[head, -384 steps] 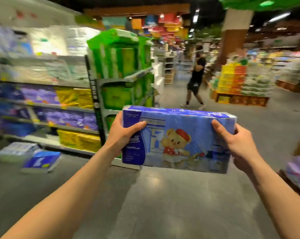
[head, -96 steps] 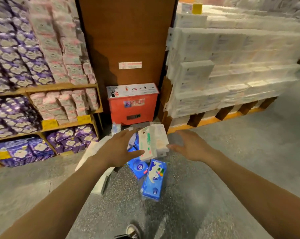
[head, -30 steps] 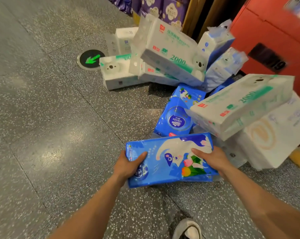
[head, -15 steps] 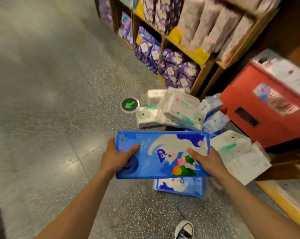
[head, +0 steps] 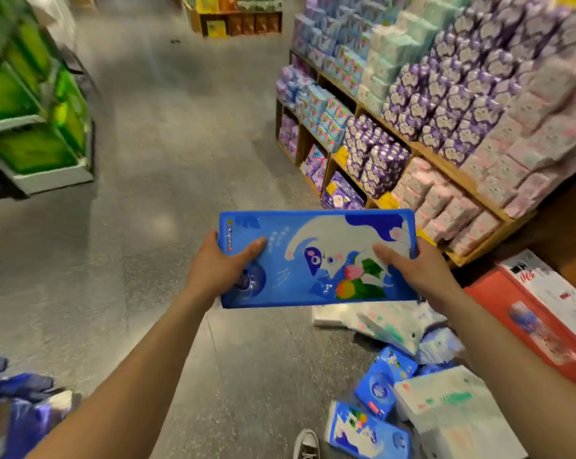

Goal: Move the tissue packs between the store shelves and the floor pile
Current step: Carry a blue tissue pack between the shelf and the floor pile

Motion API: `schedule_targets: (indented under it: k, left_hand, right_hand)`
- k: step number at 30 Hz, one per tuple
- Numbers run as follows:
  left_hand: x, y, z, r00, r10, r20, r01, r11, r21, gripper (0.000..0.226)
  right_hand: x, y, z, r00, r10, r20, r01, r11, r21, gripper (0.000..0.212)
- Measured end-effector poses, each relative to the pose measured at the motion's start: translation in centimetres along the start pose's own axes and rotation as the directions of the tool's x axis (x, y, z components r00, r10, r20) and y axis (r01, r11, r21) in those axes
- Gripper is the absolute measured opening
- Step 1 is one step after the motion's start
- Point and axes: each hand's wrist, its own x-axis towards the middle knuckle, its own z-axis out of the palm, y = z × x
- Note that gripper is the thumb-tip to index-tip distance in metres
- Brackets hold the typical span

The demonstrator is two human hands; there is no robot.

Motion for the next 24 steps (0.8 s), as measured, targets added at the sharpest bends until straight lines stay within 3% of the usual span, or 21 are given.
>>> schedule_targets:
  k: [4, 7, 9, 13, 18, 24]
  left_hand:
    - [4.7, 3.1, -5.9, 0.995, 0.056, -0.085, -0.057, 0.998, -0.012, 0.070]
    - [8.9, 5.4, -10.5, 0.981, 0.069, -0.182, -0.073, 0.997, -0.014, 0.083]
    - [11.2, 7.0, -13.4, 0.968, 0.054, -0.246, -0.063, 0.998, -0.031, 0.078]
    - [15.2, 8.5, -19.8, 0.911, 0.027, -0.412, -0.054, 0.997, -0.054, 0.075]
    - [19.3, 7.5, -28.7, 0.813, -0.017, -0.581, -0.046, 0.995, -0.093, 0.066]
    - [25.9, 4.0, -41.7, 0.720, -0.046, -0.693, -0.053, 0.991, -0.120, 0.061]
  right_hand:
    - [5.5, -7.1, 3.6, 0.993, -0.091, 0.078, 0.089, 0.996, 0.025, 0.045]
    - [10.9, -12.2, 7.6, 0.967, -0.177, 0.182, 0.174, 0.984, 0.029, 0.027]
    - [14.5, -15.6, 10.7, 0.945, -0.209, 0.251, 0.208, 0.978, 0.030, 0.022]
    - [20.9, -22.9, 18.3, 0.881, -0.278, 0.384, 0.291, 0.956, 0.026, 0.027]
    - [26.4, -30.4, 30.1, 0.783, -0.337, 0.522, 0.365, 0.929, 0.051, 0.055]
    - [31.0, -37.8, 47.5, 0.662, -0.395, 0.637, 0.412, 0.902, 0.132, 0.026]
